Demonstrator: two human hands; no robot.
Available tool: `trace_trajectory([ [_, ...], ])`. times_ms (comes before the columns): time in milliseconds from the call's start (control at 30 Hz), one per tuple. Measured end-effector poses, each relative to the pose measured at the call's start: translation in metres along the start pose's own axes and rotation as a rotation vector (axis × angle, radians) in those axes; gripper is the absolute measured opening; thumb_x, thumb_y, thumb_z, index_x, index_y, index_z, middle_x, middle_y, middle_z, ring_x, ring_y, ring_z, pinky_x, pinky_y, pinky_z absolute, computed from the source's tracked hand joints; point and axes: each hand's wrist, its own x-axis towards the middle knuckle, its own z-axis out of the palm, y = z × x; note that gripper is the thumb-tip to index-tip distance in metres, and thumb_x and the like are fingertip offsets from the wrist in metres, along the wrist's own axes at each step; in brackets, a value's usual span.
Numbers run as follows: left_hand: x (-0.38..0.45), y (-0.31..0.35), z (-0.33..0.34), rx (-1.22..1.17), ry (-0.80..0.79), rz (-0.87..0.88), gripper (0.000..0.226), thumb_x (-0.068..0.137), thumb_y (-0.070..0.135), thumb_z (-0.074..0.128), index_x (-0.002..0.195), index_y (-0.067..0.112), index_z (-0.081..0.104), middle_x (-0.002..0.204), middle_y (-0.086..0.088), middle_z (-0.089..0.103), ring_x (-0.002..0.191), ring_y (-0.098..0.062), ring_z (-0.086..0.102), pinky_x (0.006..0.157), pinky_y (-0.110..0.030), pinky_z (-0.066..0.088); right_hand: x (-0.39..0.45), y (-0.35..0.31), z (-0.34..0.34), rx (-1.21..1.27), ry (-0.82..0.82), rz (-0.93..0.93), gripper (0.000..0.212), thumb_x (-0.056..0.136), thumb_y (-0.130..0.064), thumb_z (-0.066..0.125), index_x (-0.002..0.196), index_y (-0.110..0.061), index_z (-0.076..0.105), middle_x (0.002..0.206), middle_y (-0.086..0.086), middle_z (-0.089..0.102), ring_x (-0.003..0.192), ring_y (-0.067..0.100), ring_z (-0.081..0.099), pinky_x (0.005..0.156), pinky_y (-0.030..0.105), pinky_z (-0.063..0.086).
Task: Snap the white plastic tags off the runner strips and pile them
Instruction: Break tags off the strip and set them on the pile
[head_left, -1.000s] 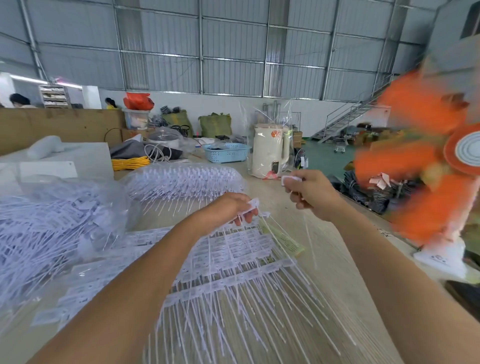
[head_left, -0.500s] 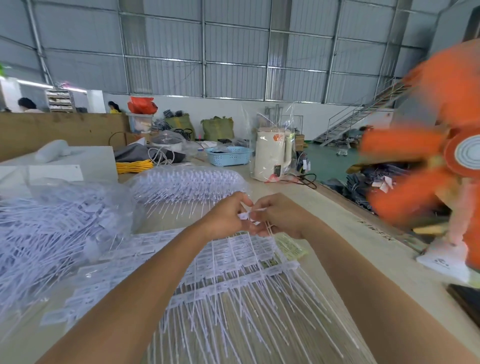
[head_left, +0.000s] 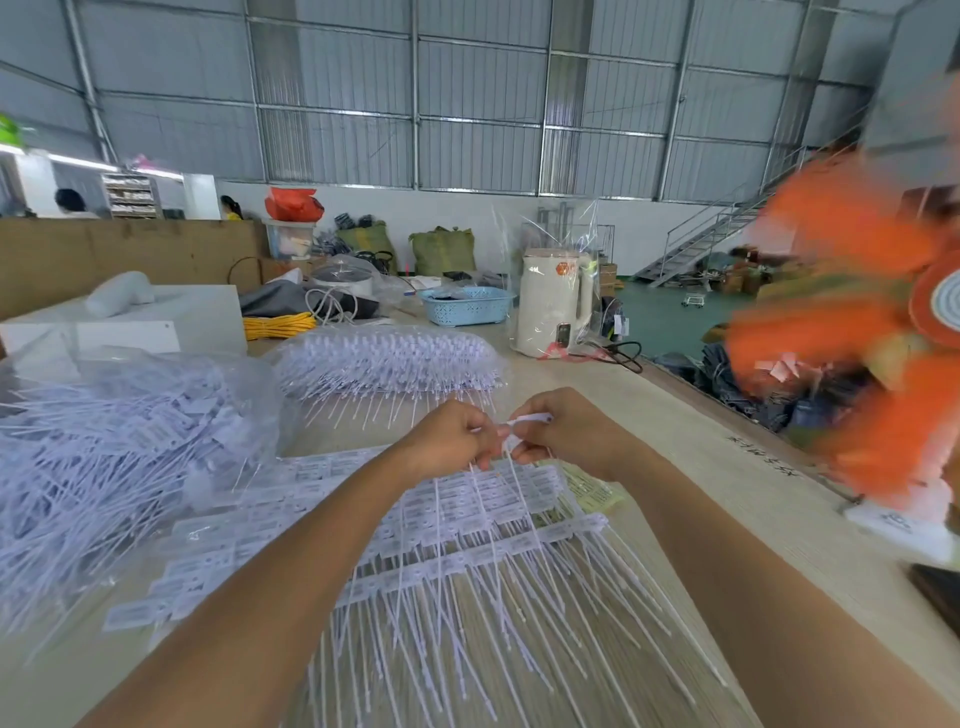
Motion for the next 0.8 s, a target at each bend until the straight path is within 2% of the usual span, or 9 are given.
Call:
trace_trajectory([
  [67,0.0,0.002,0.001,-0.033,0.04,-0.04,0.034,0.094,0.028,0.055,0.064,0.013,0.061,0.056,0.002,0.056,0.044,-0.003,0.047,0.05,-0.02,0.036,0.001,0.003,0.001,-0.061,0.024,-0.027,0.009,0.093,-0.004,0.055,0.086,-0.004,0.061,0.074,0.014,0.067,0.076,0.029,0.069,0.084,0.046,0.053],
  [167,-0.001,0.007,0.0,-0.147,0.073,-0.102,0.035,0.094,0.023,0.057,0.06,0.015,0.057,0.058,0.0,0.055,0.062,-0.014,0.053,0.055,-0.023,0.036,0.002,0.004,0.004,-0.155,0.113,-0.132,0.013,0.091,0.001,0.055,0.079,-0.004,0.061,0.067,0.012,0.065,0.064,0.025,0.068,0.071,0.038,0.059],
  [300,-0.002,0.012,-0.002,-0.245,0.034,-0.166,0.035,0.092,0.016,0.057,0.058,0.013,0.053,0.038,0.008,0.046,0.041,-0.009,0.038,0.047,-0.023,0.027,-0.004,0.007,0.012,-0.381,0.252,-0.425,0.011,0.085,0.01,0.057,0.077,0.005,0.061,0.074,0.011,0.056,0.063,0.029,0.064,0.058,0.035,0.056],
  [367,-0.004,0.014,-0.002,-0.271,0.022,-0.185,0.034,0.092,0.015,0.056,0.058,0.012,0.053,0.036,0.009,0.042,0.036,-0.008,0.034,0.044,-0.022,0.024,-0.002,0.01,0.013,-0.451,0.275,-0.478,0.011,0.086,0.009,0.056,0.076,0.006,0.061,0.076,0.009,0.053,0.062,0.026,0.059,0.057,0.033,0.052],
  [467,-0.009,0.012,-0.005,-0.24,-0.016,-0.125,0.038,0.092,0.015,0.057,0.055,0.016,0.053,0.038,0.009,0.046,0.035,-0.004,0.038,0.045,-0.019,0.03,0.003,0.015,-0.005,-0.391,0.445,-0.226,0.009,0.089,0.006,0.053,0.086,0.003,0.06,0.08,0.006,0.056,0.063,0.013,0.057,0.057,0.019,0.051],
  [533,-0.012,0.01,-0.007,-0.19,-0.026,-0.077,0.031,0.093,0.018,0.056,0.063,0.017,0.06,0.056,0.003,0.057,0.05,-0.007,0.05,0.057,-0.021,0.039,0.002,0.008,-0.026,0.024,0.486,-0.008,0.008,0.092,0.002,0.052,0.088,0.003,0.059,0.073,0.009,0.053,0.052,0.009,0.055,0.048,0.016,0.05],
  [633,-0.012,0.003,-0.01,-0.067,-0.066,-0.056,0.014,0.091,0.007,0.057,0.087,0.015,0.068,0.081,0.003,0.062,0.069,-0.008,0.054,0.063,-0.018,0.04,-0.004,-0.018,-0.047,0.642,0.365,0.116,0.007,0.092,-0.002,0.053,0.094,0.004,0.056,0.074,0.01,0.052,0.053,0.01,0.053,0.047,0.016,0.05],
  [700,-0.01,-0.001,-0.011,-0.025,-0.074,-0.058,0.018,0.086,-0.001,0.059,0.096,0.012,0.067,0.091,0.003,0.062,0.08,-0.009,0.056,0.068,-0.018,0.042,-0.005,-0.032,-0.047,0.668,0.209,0.136,0.013,0.091,-0.002,0.054,0.102,0.005,0.057,0.085,0.011,0.057,0.063,0.014,0.06,0.052,0.019,0.053],
  [800,-0.01,-0.006,-0.01,-0.056,-0.019,-0.024,0.023,0.083,-0.003,0.063,0.095,0.017,0.062,0.092,0.004,0.061,0.089,-0.012,0.059,0.073,-0.017,0.046,-0.006,-0.035,-0.025,0.346,0.022,0.183,0.017,0.091,-0.007,0.057,0.105,0.003,0.057,0.102,0.014,0.059,0.084,0.023,0.064,0.065,0.031,0.059],
])
